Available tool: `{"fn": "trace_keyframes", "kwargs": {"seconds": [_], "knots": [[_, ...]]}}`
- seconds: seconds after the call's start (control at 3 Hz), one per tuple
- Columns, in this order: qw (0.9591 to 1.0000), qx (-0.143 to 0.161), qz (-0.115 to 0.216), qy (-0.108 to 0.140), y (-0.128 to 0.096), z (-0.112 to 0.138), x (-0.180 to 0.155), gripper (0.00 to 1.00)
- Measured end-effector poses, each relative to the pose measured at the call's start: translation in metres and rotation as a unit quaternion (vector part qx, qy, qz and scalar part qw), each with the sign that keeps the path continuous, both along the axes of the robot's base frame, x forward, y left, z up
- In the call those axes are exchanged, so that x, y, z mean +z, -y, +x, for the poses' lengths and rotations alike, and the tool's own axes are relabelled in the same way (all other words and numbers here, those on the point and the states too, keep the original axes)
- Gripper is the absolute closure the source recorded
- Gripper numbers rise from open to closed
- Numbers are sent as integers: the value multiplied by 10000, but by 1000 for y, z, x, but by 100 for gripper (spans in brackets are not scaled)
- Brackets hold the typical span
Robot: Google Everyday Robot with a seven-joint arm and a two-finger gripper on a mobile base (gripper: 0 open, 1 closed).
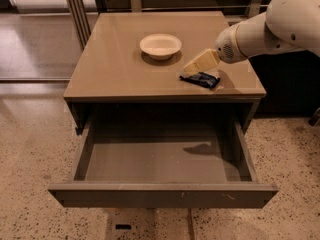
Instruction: Pick rxbar blueberry from top drawer and place on counter
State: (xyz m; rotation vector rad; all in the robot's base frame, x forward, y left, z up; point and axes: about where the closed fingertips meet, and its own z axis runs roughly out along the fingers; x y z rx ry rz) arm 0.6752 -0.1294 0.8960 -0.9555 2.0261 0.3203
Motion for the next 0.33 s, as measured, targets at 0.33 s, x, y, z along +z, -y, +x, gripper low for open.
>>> {"fn": "trace_keyframes", "kwargs": {"seconds": [0.33], "knots": [[10000, 0, 0, 0, 0, 0, 0, 0]]}}
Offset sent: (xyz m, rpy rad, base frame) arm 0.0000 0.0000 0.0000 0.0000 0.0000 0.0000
